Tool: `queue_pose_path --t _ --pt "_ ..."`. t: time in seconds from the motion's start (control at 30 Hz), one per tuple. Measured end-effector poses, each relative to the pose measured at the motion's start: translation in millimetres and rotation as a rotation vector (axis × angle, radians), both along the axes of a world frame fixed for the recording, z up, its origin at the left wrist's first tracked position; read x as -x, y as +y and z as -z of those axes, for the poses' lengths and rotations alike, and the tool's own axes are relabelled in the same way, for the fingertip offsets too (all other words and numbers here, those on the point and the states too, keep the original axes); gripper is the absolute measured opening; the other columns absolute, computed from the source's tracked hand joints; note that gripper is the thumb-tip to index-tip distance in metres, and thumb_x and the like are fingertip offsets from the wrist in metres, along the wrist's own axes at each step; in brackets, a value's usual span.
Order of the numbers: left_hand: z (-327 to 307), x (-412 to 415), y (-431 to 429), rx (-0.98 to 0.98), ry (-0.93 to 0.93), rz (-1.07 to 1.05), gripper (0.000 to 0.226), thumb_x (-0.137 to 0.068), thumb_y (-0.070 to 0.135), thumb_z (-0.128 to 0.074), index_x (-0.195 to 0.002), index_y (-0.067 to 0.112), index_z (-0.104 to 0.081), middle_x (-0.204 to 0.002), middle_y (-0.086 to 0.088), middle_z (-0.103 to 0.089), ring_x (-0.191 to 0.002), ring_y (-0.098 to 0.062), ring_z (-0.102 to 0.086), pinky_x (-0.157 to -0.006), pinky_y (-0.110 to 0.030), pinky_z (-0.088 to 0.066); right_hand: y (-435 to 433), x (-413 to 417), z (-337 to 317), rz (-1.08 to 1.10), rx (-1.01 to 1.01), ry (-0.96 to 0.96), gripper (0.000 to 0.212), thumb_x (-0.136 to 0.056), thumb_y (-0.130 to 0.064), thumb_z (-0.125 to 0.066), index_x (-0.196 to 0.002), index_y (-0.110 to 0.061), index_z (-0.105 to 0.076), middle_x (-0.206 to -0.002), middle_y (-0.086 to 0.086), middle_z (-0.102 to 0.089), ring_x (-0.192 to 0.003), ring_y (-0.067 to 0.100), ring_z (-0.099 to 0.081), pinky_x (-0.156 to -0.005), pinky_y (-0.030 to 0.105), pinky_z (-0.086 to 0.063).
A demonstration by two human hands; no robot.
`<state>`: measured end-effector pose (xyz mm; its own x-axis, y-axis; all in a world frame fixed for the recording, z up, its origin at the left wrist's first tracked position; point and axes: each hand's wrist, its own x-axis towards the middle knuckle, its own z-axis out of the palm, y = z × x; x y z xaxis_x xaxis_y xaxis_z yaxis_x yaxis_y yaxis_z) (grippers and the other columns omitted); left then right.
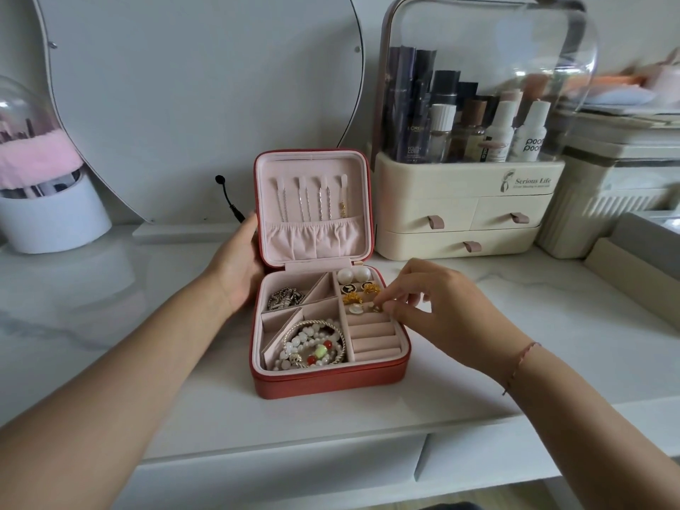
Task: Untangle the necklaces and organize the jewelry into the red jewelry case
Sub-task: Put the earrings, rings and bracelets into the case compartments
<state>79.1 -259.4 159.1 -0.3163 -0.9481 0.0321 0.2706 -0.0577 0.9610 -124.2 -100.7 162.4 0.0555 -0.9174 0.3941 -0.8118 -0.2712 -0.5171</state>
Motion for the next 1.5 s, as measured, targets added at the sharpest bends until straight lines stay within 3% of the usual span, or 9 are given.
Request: queue_pose_path --t 0.27,0.53,0.73,0.83,1.0,1.27,1.4,1.5 --pt "0.3 -1.4 0.4 -0.035 -0.008 0.0 0.04 -0.099 0.046 -0.04 -0.12 0.023 -0.064 -0.111 0.0 -0.072 -0.101 -0.016 -0.068 -0.072 -0.026 -0.056 -4.4 6.2 0.1 0.104 0.074 -0.241 0.017 -0.085 -0.017 -0.066 -0.086 -0.033 -0.073 -0.075 -0.011 -0.058 -0.066 0.002 -0.051 -0.063 0.012 -0.037" --pt "-1.4 0.5 2.4 -0.052 0.044 0.048 0.039 -0.1 0.044 -0.037 -0.115 0.021 -0.065 -0.098 0.002 -0.075 -0.082 -0.012 -0.072 -0.06 -0.021 -0.057 -24.0 -2.1 -5.9 0.062 0.024 -0.051 0.01 -0.082 -0.018 -0.071 -0.087 -0.025 -0.075 -0.085 -0.006 -0.058 -0.074 -0.001 -0.052 -0.065 0.008 -0.037" --pt "-0.1 -0.5 0.2 -0.048 0.036 0.045 0.037 -0.099 0.045 -0.04 -0.112 0.022 -0.066 -0.099 0.0 -0.075 -0.082 -0.013 -0.072 -0.061 -0.022 -0.057 -22.7 -3.6 -5.6 -0.008 0.014 -0.046 0.014 -0.079 -0.018 -0.073 -0.078 -0.031 -0.071 -0.083 -0.008 -0.064 -0.078 0.002 -0.057 -0.069 0.007 -0.037" --pt "-0.1 -0.1 0.5 -0.05 0.043 0.047 0.037 -0.098 0.045 -0.04 -0.113 0.023 -0.066 -0.099 0.0 -0.075 -0.083 -0.013 -0.072 -0.06 -0.021 -0.056 -24.2 -4.0 -8.7 -0.014 0.004 -0.027 0.009 -0.08 -0.016 -0.073 -0.083 -0.024 -0.075 -0.078 -0.006 -0.067 -0.075 0.002 -0.057 -0.069 0.006 -0.038" --pt "1.5 -2.2 -1.5 -0.064 0.015 0.059 0.044 -0.098 0.05 -0.039 -0.121 0.023 -0.064 -0.112 -0.003 -0.072 -0.1 -0.019 -0.069 -0.078 -0.03 -0.054 -27.2 -4.8 -18.4 -0.059 -0.027 0.087 0.01 -0.081 -0.014 -0.071 -0.087 -0.02 -0.076 -0.074 -0.017 -0.06 -0.071 -0.008 -0.053 -0.067 0.004 -0.037" --pt "1.4 -0.8 -0.8 -0.079 0.04 0.081 0.045 -0.094 0.053 -0.045 -0.119 0.022 -0.067 -0.115 -0.004 -0.07 -0.108 -0.021 -0.066 -0.095 -0.037 -0.048 -32.6 -5.0 -35.3 -0.143 -0.135 0.241 0.012 -0.086 -0.011 -0.066 -0.091 -0.018 -0.074 -0.083 -0.008 -0.066 -0.071 0.001 -0.056 -0.067 0.005 -0.038" --pt "2.8 -1.6 -3.7 -0.078 0.049 0.074 0.045 -0.093 0.053 -0.047 -0.118 0.022 -0.068 -0.117 -0.004 -0.07 -0.11 -0.022 -0.065 -0.101 -0.04 -0.045 -35.0 -8.1 -40.6 -0.156 -0.186 0.326 0.014 -0.089 -0.013 -0.062 -0.094 -0.019 -0.073 -0.089 -0.007 -0.063 -0.08 0.007 -0.056 -0.077 0.019 -0.045" --pt "2.7 -1.2 -3.9 -0.079 0.055 0.071 0.046 -0.094 0.053 -0.046 -0.119 0.021 -0.067 -0.117 -0.005 -0.07 -0.11 -0.022 -0.065 -0.1 -0.04 -0.046 -35.3 -6.1 -37.5 -0.156 -0.133 0.329 0.012 -0.086 -0.015 -0.066 -0.091 -0.021 -0.074 -0.089 -0.006 -0.059 -0.079 0.007 -0.052 -0.077 0.022 -0.044"
